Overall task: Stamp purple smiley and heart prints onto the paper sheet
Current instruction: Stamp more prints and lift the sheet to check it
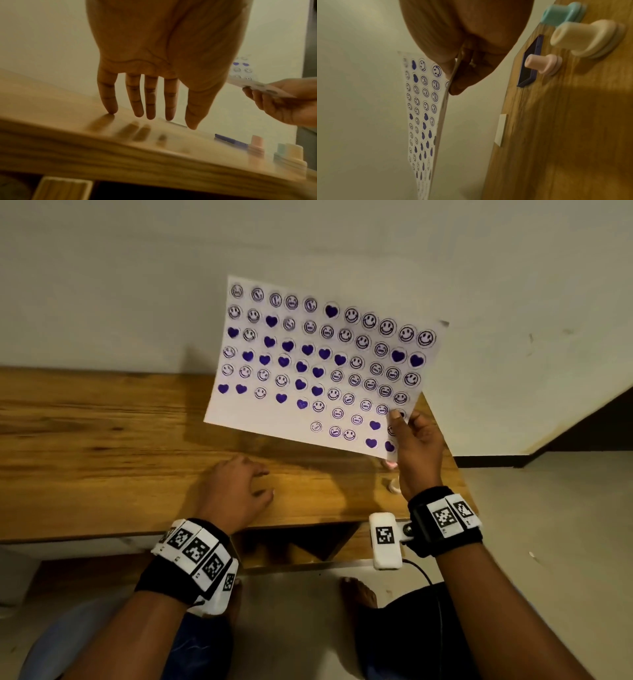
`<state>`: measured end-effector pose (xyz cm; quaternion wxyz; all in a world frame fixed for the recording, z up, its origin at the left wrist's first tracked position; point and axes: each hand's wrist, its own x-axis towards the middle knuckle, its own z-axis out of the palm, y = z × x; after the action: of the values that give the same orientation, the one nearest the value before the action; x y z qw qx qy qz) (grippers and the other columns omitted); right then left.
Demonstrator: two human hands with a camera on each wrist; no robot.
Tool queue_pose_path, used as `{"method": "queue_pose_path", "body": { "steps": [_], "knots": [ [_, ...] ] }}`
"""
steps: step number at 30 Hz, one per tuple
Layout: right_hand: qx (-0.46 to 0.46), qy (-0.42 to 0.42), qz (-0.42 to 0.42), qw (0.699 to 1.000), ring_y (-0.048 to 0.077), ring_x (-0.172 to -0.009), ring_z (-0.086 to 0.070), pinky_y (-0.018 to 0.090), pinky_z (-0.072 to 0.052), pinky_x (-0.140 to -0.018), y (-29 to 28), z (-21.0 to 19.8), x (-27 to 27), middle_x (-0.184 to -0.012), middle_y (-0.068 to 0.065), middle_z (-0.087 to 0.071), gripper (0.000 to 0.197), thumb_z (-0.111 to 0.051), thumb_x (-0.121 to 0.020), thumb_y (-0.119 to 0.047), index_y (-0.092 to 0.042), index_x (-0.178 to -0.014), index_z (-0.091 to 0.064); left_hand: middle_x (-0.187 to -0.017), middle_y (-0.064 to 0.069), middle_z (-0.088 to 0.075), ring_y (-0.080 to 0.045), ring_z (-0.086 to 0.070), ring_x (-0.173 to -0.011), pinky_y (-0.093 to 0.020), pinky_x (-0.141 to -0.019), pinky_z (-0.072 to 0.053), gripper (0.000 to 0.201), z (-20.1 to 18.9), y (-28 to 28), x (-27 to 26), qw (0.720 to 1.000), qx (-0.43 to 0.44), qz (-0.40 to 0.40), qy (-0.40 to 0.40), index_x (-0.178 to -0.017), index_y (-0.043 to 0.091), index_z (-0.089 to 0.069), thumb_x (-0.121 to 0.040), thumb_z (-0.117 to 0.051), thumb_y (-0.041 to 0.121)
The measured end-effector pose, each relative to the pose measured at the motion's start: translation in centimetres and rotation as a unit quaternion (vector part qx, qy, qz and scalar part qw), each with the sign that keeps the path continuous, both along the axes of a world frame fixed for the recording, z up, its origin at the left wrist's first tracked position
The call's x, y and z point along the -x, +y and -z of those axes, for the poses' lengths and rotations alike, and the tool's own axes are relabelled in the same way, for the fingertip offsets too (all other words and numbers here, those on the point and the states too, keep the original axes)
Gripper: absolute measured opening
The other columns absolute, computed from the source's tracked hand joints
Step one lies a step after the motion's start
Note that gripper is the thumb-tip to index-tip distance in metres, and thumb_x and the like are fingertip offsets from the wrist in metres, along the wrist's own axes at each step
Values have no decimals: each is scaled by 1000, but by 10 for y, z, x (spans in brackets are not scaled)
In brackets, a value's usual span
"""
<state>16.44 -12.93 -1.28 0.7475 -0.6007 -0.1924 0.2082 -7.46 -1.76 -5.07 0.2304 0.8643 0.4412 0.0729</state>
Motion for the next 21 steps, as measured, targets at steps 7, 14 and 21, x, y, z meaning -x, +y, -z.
{"method": "queue_pose_path", "body": {
  "steps": [7,14,21],
  "knots": [
    [-1,-13,-32,999,2,-65,-62,19,-46,-52,3,-6,9,-86,-2,-74,16,-63,-96,-16,-6,-108,-69,-130,4,-52,-23,-46,-121,-48,-97,-44,49,2,1,-5,993,-33,22,110,-124,39,-58,-78,-63,56],
    [1,-3,-41,999,3,-66,-58,19,-44,-53,4,-7,11,-88,-1,-73,8,-64,-96,-18,-16,-100,-71,-127,4,-53,-24,-45,-121,-49,-98,-43,48,4,2,-7,993,-30,21,112,-123,39,-59,-78,-65,53],
    [5,6,-51,999,27,-90,-58,32,-48,-65,6,-6,12,-102,19,-71,9,-70,-92,-27,-22,-98,-75,-131,4,-50,-24,-42,-123,-49,-101,-40,48,3,2,-8,993,-25,20,117,-124,40,-57,-79,-64,54]
  ]
}}
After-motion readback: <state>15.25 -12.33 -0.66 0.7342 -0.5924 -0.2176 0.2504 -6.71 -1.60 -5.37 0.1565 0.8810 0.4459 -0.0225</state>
